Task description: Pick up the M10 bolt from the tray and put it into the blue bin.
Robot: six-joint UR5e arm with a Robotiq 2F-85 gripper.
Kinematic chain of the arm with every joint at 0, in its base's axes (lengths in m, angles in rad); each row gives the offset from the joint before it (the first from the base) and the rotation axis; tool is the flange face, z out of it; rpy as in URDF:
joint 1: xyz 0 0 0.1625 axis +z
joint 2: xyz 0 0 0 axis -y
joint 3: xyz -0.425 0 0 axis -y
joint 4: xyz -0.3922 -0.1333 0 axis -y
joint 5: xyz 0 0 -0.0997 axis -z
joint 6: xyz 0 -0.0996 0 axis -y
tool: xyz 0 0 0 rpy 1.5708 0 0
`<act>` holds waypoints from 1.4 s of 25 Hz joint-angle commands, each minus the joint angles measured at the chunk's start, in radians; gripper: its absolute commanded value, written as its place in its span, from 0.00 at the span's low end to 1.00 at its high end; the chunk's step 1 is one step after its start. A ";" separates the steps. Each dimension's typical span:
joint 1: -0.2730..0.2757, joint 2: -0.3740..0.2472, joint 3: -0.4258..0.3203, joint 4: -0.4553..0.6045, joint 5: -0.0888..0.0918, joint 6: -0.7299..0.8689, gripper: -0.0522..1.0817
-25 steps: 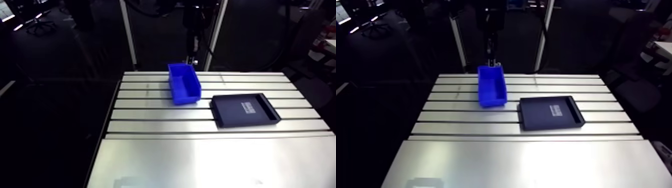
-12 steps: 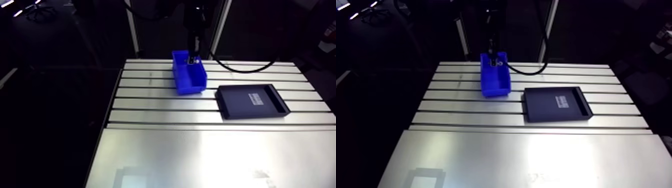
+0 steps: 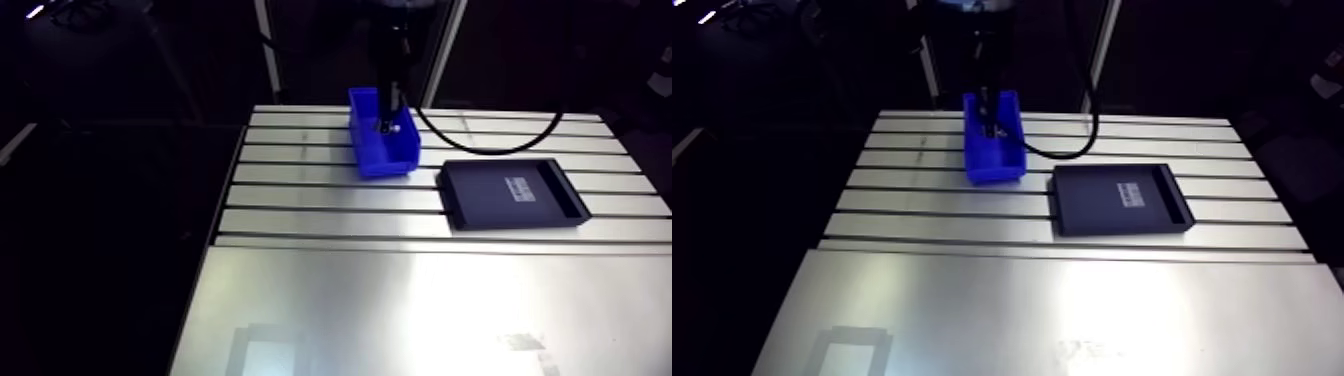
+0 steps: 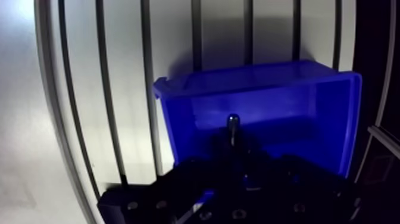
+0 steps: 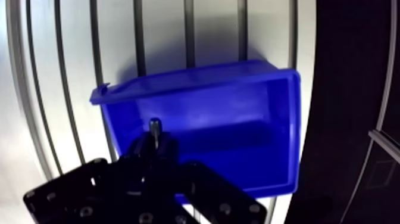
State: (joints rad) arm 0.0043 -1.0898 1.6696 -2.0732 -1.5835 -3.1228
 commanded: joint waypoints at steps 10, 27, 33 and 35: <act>0.008 0.037 0.019 -0.043 -0.005 0.000 0.91; 0.008 0.061 0.025 -0.077 -0.034 0.015 0.83; 0.008 0.068 0.025 -0.094 -0.034 0.017 0.62; 0.008 0.074 0.023 -0.095 -0.034 0.017 0.54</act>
State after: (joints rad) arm 0.0124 -1.0239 1.6936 -2.1581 -1.6175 -3.1062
